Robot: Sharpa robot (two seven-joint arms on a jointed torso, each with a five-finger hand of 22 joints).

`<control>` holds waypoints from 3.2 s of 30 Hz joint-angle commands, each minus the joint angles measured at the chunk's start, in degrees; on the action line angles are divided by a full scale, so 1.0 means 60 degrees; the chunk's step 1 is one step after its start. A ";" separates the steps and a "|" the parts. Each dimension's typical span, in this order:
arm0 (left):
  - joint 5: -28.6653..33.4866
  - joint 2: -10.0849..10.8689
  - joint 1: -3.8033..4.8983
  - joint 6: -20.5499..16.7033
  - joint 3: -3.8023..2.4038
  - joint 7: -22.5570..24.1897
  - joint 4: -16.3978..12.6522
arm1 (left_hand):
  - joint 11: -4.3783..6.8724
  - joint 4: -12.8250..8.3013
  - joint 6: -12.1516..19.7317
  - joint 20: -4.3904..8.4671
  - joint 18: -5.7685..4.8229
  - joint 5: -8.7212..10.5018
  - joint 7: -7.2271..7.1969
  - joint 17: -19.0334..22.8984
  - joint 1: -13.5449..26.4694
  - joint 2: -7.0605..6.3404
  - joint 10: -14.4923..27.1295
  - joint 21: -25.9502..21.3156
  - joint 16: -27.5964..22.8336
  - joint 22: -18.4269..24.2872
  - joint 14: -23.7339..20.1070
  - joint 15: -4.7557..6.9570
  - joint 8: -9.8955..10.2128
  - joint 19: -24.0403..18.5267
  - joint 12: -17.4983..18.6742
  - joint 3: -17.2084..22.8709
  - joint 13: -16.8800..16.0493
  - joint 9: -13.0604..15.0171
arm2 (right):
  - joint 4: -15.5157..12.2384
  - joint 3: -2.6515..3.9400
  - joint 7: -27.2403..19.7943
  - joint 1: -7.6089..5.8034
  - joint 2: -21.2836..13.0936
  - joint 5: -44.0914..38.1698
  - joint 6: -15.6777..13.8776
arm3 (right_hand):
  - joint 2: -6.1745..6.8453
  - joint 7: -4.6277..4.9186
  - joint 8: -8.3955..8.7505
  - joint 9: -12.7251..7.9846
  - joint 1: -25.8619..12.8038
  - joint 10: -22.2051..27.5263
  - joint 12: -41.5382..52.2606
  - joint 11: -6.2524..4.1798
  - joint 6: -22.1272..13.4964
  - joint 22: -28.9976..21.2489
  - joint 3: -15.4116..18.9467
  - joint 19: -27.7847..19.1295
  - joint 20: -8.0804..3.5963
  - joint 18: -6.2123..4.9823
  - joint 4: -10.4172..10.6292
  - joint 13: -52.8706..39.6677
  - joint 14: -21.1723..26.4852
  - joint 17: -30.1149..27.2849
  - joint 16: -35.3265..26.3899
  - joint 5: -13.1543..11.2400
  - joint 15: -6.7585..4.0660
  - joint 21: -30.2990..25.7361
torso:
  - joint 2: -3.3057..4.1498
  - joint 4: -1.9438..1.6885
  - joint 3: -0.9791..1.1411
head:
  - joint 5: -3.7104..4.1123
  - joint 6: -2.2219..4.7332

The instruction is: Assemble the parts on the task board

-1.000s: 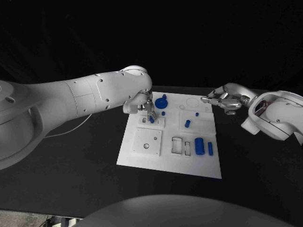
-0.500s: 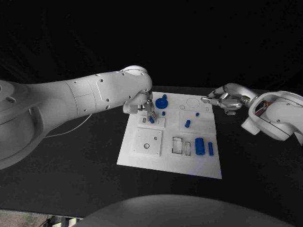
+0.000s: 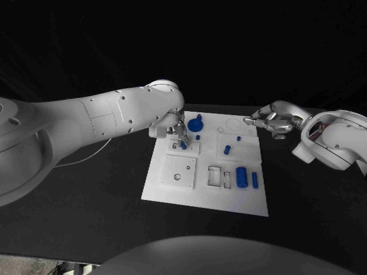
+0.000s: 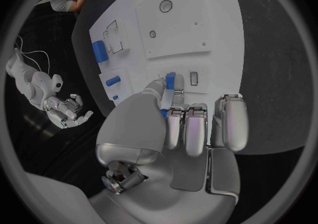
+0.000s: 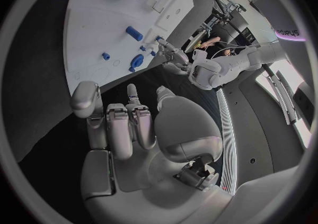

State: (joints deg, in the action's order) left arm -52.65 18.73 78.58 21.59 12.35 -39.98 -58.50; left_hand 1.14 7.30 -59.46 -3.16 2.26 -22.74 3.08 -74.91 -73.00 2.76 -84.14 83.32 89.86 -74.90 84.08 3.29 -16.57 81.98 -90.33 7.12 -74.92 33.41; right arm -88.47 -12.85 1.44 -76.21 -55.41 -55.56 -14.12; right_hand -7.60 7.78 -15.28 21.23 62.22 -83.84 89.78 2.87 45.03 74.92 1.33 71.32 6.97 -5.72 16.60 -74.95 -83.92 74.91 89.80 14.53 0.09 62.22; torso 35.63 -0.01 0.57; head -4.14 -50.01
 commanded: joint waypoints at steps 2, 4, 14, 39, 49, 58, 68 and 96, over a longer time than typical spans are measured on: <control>0.0003 -0.0030 -0.0026 0.0043 0.0005 -0.0912 0.0009 | -0.0035 -0.0010 0.0021 0.0022 0.0080 -0.0039 -0.0047 -0.2515 -0.0042 -0.0031 -0.0976 -0.0042 0.0024 -0.1019 0.0987 0.0027 0.0053 -0.0070 0.0055 0.0052 -0.2514 -0.0006 | -0.0014 -0.0001 -0.0004 0.0007 -0.0012 0.0001 0.0139 | -0.0029 -0.0015 0.0062 -0.0014 0.0080 -0.1027 0.0037 0.0039 0.0000 0.1130 0.0058 -0.0070 -0.0028 -0.0082 0.0002 -0.2508 -0.1013 0.2516 0.0033 -0.0001 0.0039 -0.0047 | 0.0003 -0.0001 -0.0001 | 0.0009 0.0002; 0.0003 -0.0032 -0.0028 0.0015 0.0005 -0.0892 0.0012 | -0.0036 -0.0018 0.0025 0.0022 0.0080 -0.0038 -0.0045 -0.2515 -0.0043 -0.0036 -0.0976 -0.0047 0.0024 -0.1018 0.0987 0.0026 0.0059 -0.0072 0.0055 0.0083 -0.2514 0.0000 | -0.0014 -0.0001 0.0001 0.0007 -0.0015 0.0001 0.0143 | -0.0029 -0.0015 0.0062 -0.0014 0.0080 -0.1027 0.0037 0.0039 0.0000 0.1130 0.0058 -0.0070 -0.0028 -0.0082 0.0002 -0.2508 -0.1013 0.2516 0.0033 -0.0001 0.0039 -0.0047 | 0.0002 -0.0001 -0.0002 | 0.0006 0.0002; 0.0004 -0.0035 -0.0033 -0.0059 0.0005 -0.0830 0.0014 | -0.0039 -0.0051 0.0031 0.0019 0.0083 -0.0037 -0.0042 -0.2515 -0.0053 -0.0056 -0.0976 -0.0060 0.0024 -0.1012 0.0987 0.0023 0.0072 -0.0081 0.0055 0.0176 -0.2514 0.0023 | -0.0003 -0.0001 0.0014 0.0017 -0.0007 0.0003 0.0162 | -0.0031 -0.0014 0.0064 -0.0016 0.0081 -0.1027 0.0037 0.0039 0.0000 0.1122 0.0058 -0.0088 -0.0028 -0.0087 0.0003 -0.2508 -0.1013 0.2516 0.0033 -0.0002 0.0039 -0.0075 | -0.0005 -0.0005 -0.0001 | -0.0004 0.0002; 0.0012 0.0096 -0.0034 -0.0440 -0.0006 -0.0704 -0.0261 | -0.0036 -0.0113 -0.0006 0.0017 0.0081 -0.0028 -0.0048 -0.2515 -0.0048 -0.0137 -0.0976 -0.0066 0.0024 -0.1025 0.0987 0.0024 0.0066 -0.0071 0.0055 0.0318 -0.2514 0.0079 | 0.0074 -0.0002 0.0000 0.0053 -0.0008 0.0008 0.0159 | -0.0043 -0.0011 0.0078 -0.0022 0.0081 -0.1027 0.0037 0.0042 -0.0003 0.1103 0.0061 -0.0136 -0.0028 -0.0100 0.0005 -0.2508 -0.1013 0.2516 0.0033 -0.0005 0.0040 -0.0148 | -0.0007 -0.0003 -0.0002 | -0.0008 0.0002; 0.0012 0.0169 -0.0033 -0.0485 -0.0006 -0.0719 -0.0306 | -0.0035 -0.0114 -0.0004 0.0018 0.0087 -0.0028 -0.0047 -0.2515 -0.0046 -0.0140 -0.0976 -0.0081 0.0024 -0.1006 0.0987 0.0025 0.0067 -0.0088 0.0055 0.0325 -0.2514 0.0081 | 0.0113 -0.0002 0.0001 0.0069 -0.0010 0.0008 0.0166 | -0.0043 -0.0010 0.0078 -0.0022 0.0081 -0.1027 0.0037 0.0042 -0.0003 0.1103 0.0061 -0.0137 -0.0028 -0.0100 0.0005 -0.2508 -0.1013 0.2516 0.0033 -0.0005 0.0041 -0.0148 | -0.0003 -0.0005 -0.0004 | -0.0020 0.0002; 0.0022 0.0185 -0.0033 -0.0494 -0.0006 -0.0710 -0.0298 | -0.0035 -0.0114 0.0000 0.0018 0.0088 -0.0026 -0.0045 -0.2515 -0.0040 -0.0142 -0.0976 -0.0083 0.0024 -0.1005 0.0987 0.0026 0.0073 -0.0089 0.0055 0.0341 -0.2514 0.0083 | 0.0132 -0.0002 0.0001 0.0075 0.0020 0.0010 0.0182 | -0.0043 -0.0010 0.0078 -0.0022 0.0081 -0.1027 0.0037 0.0042 -0.0003 0.1103 0.0061 -0.0137 -0.0028 -0.0100 0.0005 -0.2508 -0.1013 0.2516 0.0033 -0.0005 0.0041 -0.0148 | -0.0001 -0.0003 -0.0004 | -0.0028 0.0002; 0.0043 0.0137 -0.0034 -0.0395 -0.0006 -0.0645 -0.0228 | -0.0036 -0.0145 0.0026 0.0019 0.0093 -0.0005 -0.0043 -0.2515 -0.0048 -0.0156 -0.0976 -0.0104 0.0024 -0.0991 0.0987 0.0028 0.0102 -0.0100 0.0055 0.0454 -0.2514 0.0102 | 0.0135 -0.0002 -0.0010 0.0085 0.0032 0.0028 0.0206 | -0.0049 -0.0009 0.0086 -0.0026 0.0085 -0.1027 0.0037 0.0043 -0.0005 0.1093 0.0062 -0.0161 -0.0027 -0.0107 0.0004 -0.2508 -0.1013 0.2516 0.0033 -0.0005 0.0042 -0.0185 | -0.0002 0.0001 -0.0004 | -0.0044 0.0002; 0.0014 0.0121 -0.0037 -0.0218 0.0000 -0.0592 -0.0210 | -0.0044 -0.0262 0.0056 0.0016 0.0104 0.0068 -0.0031 -0.2515 -0.0096 -0.0231 -0.0976 -0.0151 0.0024 -0.0961 0.0987 0.0022 0.0140 -0.0132 0.0055 0.0670 -0.2514 0.0154 | 0.0194 -0.0001 -0.0071 0.0206 0.0070 0.0035 0.0182 | -0.0052 -0.0008 0.0091 -0.0029 0.0087 -0.1027 0.0037 0.0044 -0.0004 0.1088 0.0064 -0.0175 -0.0027 -0.0110 0.0003 -0.2508 -0.1013 0.2516 0.0033 -0.0006 0.0043 -0.0207 | -0.0004 0.0001 -0.0001 | -0.0075 0.0002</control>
State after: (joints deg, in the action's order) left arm -52.62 19.59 78.35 19.09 12.35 -39.97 -59.68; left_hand 1.13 5.81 -59.26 -3.16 2.26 -22.27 3.29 -74.92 -73.05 1.58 -84.14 82.66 89.86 -74.90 84.08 3.29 -15.36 81.57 -90.33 10.81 -74.92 34.28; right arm -87.32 -12.86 1.41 -75.03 -55.04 -55.40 -13.69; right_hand -7.83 7.78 -15.06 21.14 62.45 -83.84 89.78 2.87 45.03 74.91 1.33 70.70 6.76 -5.73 16.60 -74.91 -83.92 74.91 89.80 14.53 0.09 61.34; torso 35.63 0.00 0.55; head -4.56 -50.01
